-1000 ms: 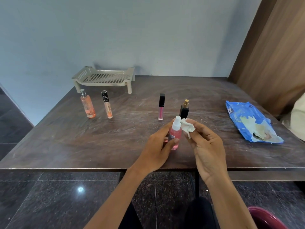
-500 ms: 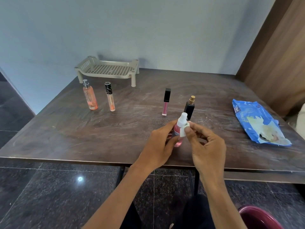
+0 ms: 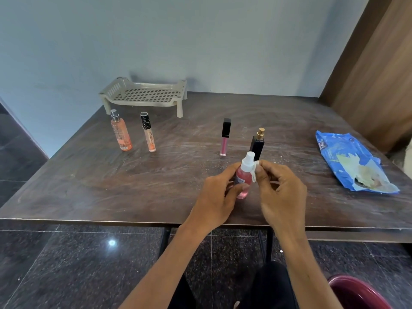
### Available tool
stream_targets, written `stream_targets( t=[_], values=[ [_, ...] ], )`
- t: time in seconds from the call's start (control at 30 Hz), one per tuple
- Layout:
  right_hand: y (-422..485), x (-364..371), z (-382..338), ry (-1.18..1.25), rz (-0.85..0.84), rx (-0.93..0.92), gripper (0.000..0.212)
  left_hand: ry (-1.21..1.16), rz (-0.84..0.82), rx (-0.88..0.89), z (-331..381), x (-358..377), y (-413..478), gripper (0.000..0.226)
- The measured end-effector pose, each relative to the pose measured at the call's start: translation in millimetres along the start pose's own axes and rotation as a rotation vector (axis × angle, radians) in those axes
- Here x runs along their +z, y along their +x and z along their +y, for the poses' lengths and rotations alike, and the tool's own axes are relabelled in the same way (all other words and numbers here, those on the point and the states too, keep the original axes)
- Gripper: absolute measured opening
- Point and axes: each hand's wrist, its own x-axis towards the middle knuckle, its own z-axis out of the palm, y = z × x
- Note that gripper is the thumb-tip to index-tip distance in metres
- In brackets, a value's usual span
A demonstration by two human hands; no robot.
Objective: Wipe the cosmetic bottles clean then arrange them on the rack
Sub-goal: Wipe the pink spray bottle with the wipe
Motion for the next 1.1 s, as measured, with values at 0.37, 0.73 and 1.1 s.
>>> stream_targets(
  t=[0.37,0.73,1.1],
  values=[
    [15,0,5,-0.040,-0.060,0.043,0.017,-0.018,-0.041,-0.001,-1,-3,2,0.054],
    [2,-1,-4,0.106,-0.027,0.025,0.010,0.021,0.000,-0.004,2,-2,-1,0.051],
    [-17,3,-10,0.309,0.133,0.122,0.022,0.168,0.144,-0.022,12,2,-4,0.057]
  ],
)
